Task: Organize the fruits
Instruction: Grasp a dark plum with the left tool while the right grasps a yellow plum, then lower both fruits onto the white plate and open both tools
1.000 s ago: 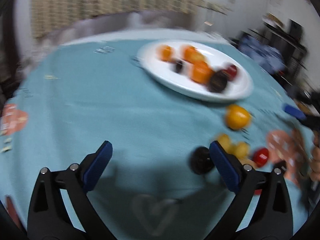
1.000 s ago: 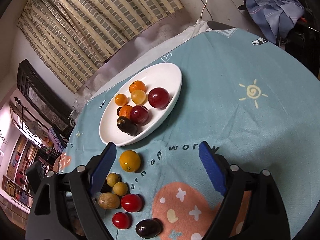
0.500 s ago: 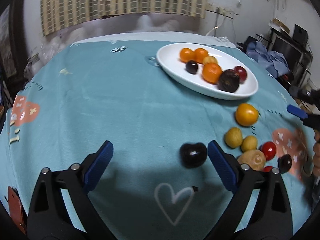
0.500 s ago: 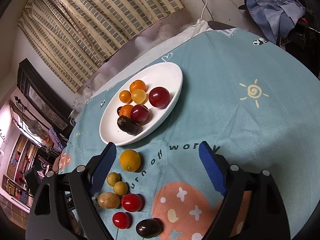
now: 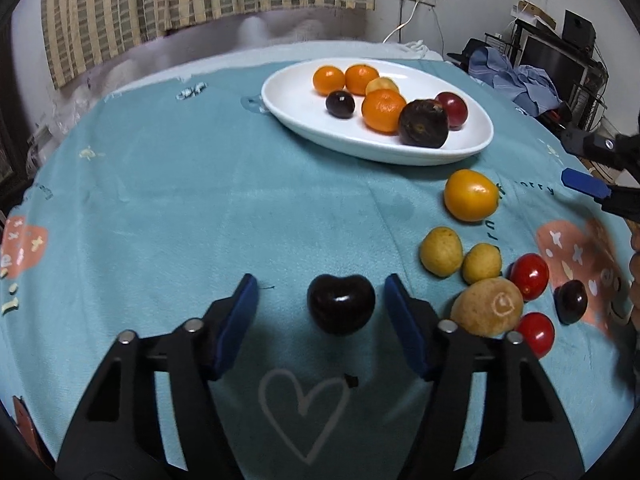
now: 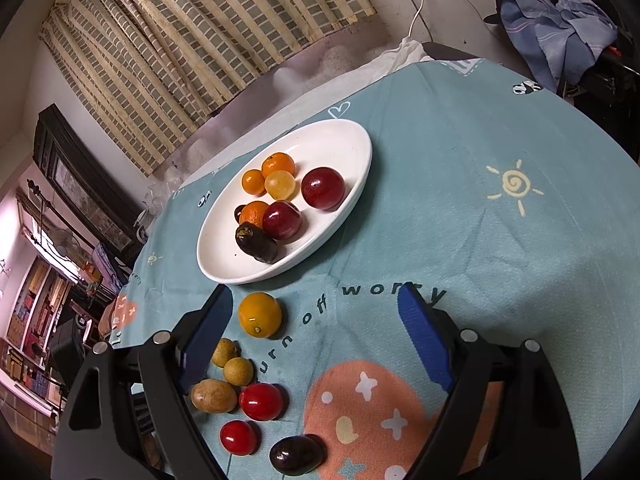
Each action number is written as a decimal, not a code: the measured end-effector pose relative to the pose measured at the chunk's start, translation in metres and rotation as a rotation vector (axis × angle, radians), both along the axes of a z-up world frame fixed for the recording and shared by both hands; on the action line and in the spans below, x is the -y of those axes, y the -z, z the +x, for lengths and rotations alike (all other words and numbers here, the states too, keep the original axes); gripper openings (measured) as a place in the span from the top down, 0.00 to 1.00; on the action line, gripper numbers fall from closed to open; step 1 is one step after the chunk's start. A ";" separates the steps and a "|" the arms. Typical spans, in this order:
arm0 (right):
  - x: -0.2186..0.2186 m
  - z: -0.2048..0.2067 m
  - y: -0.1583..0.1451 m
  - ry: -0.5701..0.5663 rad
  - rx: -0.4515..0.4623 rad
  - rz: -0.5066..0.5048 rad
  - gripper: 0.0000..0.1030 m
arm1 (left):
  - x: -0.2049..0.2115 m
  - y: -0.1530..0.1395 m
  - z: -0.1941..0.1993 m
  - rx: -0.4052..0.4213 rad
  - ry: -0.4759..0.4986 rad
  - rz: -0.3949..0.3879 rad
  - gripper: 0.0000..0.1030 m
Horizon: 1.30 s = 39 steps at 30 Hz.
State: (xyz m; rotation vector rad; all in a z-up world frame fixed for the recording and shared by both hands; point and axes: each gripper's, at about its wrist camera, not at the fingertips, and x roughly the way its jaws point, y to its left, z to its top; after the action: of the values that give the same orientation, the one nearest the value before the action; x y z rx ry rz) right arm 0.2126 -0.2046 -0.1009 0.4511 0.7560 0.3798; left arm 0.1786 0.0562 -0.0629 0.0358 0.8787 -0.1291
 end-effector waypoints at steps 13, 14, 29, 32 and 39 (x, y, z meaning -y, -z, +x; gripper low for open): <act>-0.047 -0.007 0.002 -0.144 0.066 -0.188 0.18 | 0.013 0.001 -0.001 -0.001 0.057 0.007 0.68; -0.052 -0.006 0.002 -0.158 0.075 -0.200 0.18 | 0.014 0.001 -0.002 0.000 0.062 0.009 0.68; -0.110 0.027 0.026 -0.268 -0.006 -0.383 0.64 | 0.013 0.001 0.000 -0.006 0.063 -0.006 0.68; -0.103 0.023 0.023 -0.266 0.003 -0.346 0.64 | 0.014 0.001 -0.001 0.002 0.068 -0.013 0.69; -0.065 0.001 -0.008 -0.209 0.083 -0.240 0.64 | 0.011 -0.014 -0.005 0.061 0.052 -0.034 0.69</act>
State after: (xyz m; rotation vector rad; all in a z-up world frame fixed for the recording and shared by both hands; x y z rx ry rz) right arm 0.2140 -0.1394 -0.0929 0.1299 0.7594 0.4931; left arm 0.1736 0.0456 -0.0491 0.0308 0.8145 -0.1904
